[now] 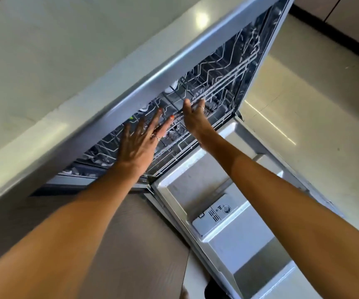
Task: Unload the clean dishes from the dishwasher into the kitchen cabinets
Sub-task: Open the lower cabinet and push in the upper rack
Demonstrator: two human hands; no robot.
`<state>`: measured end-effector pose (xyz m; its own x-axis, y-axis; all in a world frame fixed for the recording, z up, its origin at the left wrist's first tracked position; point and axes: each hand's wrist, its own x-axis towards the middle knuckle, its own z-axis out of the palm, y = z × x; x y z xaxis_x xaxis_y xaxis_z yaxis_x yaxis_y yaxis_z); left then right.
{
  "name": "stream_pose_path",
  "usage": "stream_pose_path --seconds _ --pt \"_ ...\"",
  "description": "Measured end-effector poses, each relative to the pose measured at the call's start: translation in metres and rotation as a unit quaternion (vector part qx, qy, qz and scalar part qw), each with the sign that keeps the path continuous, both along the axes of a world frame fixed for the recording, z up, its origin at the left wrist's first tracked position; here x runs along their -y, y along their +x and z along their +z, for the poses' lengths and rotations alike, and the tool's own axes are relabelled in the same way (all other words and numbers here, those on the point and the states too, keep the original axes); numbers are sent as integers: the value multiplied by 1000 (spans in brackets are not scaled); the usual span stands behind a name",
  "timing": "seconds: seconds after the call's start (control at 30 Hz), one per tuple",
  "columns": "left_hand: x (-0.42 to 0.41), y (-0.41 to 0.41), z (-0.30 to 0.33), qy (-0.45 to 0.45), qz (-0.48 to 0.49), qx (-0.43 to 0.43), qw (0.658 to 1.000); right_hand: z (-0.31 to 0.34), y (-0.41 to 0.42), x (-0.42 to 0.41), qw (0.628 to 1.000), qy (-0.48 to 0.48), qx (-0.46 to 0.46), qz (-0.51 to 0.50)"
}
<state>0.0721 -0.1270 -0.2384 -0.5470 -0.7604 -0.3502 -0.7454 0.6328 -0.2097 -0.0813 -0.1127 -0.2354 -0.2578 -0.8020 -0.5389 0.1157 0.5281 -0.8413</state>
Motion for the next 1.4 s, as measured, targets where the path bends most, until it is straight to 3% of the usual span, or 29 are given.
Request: stream_pose_path --seconds 0.1,0.3,0.5,0.73,0.83,0.93,1.0,1.13,1.27,1.4 --pt "7 0 4 -14 -9 19 1000 -2 1 1 1000 -14 -1 14" --pt "14 11 9 -41 -93 35 994 -9 5 12 997 -51 11 -48" --pt "12 6 0 -6 -59 38 998 -29 -3 8 996 -74 44 -9" --pt "-13 0 -9 -75 -27 -7 997 -45 -4 -20 992 -105 -56 -33" --pt "-27 -7 -27 -105 -72 -42 991 -64 0 -50 996 -65 -61 -21" --pt "-40 -18 -51 -60 -99 -32 993 -96 -3 -76 990 18 -124 71" --pt "-48 -23 -69 -27 -73 -20 997 -121 -8 -87 972 76 -177 131" --pt "-57 -23 -116 52 69 7 996 -167 -9 -95 948 120 -218 200" --pt "-51 -20 -159 121 165 25 979 -202 -5 -99 928 102 -261 243" --pt "-35 -24 -183 146 253 -32 956 -215 -2 -76 897 51 -333 286"
